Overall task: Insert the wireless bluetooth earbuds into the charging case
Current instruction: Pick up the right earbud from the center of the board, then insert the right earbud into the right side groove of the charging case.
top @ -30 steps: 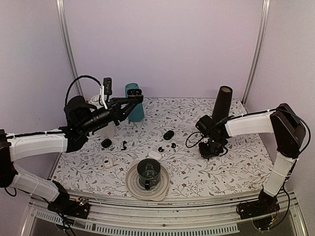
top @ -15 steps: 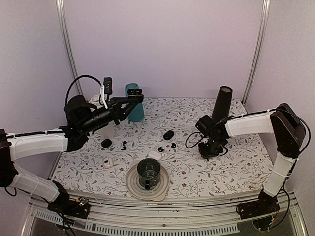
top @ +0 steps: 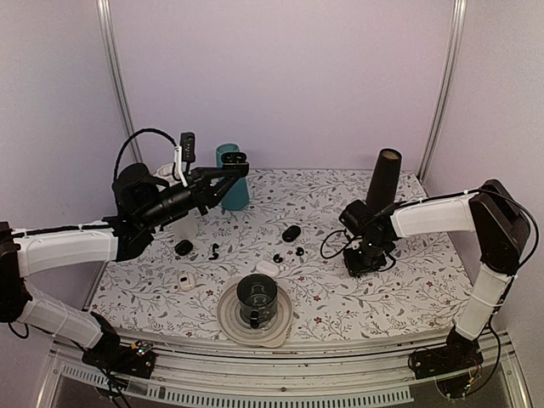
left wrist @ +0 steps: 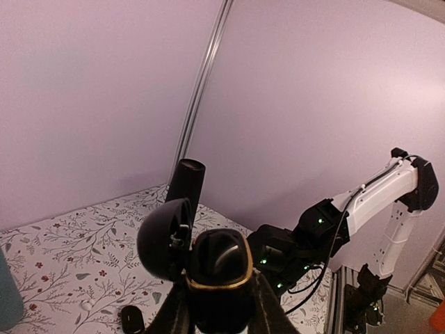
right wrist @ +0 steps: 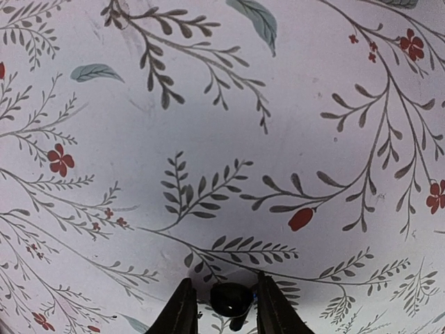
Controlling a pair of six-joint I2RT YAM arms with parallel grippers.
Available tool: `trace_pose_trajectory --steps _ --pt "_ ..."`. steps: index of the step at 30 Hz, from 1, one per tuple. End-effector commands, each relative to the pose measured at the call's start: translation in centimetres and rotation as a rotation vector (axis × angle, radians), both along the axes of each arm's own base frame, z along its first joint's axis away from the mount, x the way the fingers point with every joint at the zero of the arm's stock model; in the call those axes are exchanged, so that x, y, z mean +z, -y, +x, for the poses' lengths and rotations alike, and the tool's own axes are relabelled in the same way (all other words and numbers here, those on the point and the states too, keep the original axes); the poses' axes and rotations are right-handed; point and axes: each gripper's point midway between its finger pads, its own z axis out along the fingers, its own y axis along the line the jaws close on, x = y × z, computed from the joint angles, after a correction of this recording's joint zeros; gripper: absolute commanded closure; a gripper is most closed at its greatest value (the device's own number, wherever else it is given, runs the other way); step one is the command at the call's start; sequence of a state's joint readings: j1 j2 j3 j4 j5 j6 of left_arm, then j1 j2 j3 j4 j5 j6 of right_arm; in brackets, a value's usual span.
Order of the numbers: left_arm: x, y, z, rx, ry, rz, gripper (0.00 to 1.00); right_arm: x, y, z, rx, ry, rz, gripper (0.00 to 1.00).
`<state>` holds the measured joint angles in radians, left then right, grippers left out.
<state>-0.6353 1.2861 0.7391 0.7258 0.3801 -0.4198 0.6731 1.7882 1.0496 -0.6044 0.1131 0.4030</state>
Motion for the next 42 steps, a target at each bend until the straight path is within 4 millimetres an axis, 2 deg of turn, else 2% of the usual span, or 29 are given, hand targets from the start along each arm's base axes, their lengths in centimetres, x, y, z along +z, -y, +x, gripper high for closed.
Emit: trace_pose_trajectory --steps 1,6,11,14,17,22,25,31,37,39,42 --pt "1.2 0.5 0.1 -0.007 0.019 -0.015 1.0 -0.6 0.5 -1.3 0.026 -0.037 -0.014 0.72" --pt "1.2 0.7 0.0 -0.01 0.017 -0.014 1.0 -1.0 0.3 -1.2 0.035 -0.041 -0.012 0.74" --pt "1.3 0.8 -0.1 -0.008 0.019 -0.014 1.0 -1.3 0.4 -1.2 0.041 -0.047 -0.024 0.8" --pt "1.2 0.8 0.0 -0.006 0.019 -0.011 1.0 -1.3 0.4 -1.2 0.043 -0.048 -0.027 0.87" --pt "1.1 0.9 0.1 -0.004 0.014 -0.008 1.0 -0.9 0.4 -1.0 0.039 -0.035 -0.024 0.91" --pt "0.7 1.2 0.2 -0.007 0.003 -0.008 1.0 0.9 0.0 0.3 0.003 0.035 0.003 0.92" --pt "0.4 1.6 0.4 -0.007 -0.014 -0.014 1.0 2.8 -0.6 1.6 -0.027 0.1 0.037 0.93" --pt "-0.3 2.5 0.9 -0.011 -0.052 -0.027 1.0 7.6 -2.0 4.3 -0.075 0.242 0.127 0.93" --pt "-1.5 3.7 1.4 -0.026 -0.096 -0.042 1.0 13.8 -3.5 6.3 -0.097 0.391 0.236 0.93" --pt "-1.6 3.9 1.5 -0.032 -0.105 -0.056 1.0 17.0 -4.2 7.0 -0.097 0.463 0.291 0.92" --pt "-1.8 4.5 1.7 -0.048 -0.121 -0.076 1.0 20.6 -4.8 7.5 -0.097 0.552 0.361 0.91"
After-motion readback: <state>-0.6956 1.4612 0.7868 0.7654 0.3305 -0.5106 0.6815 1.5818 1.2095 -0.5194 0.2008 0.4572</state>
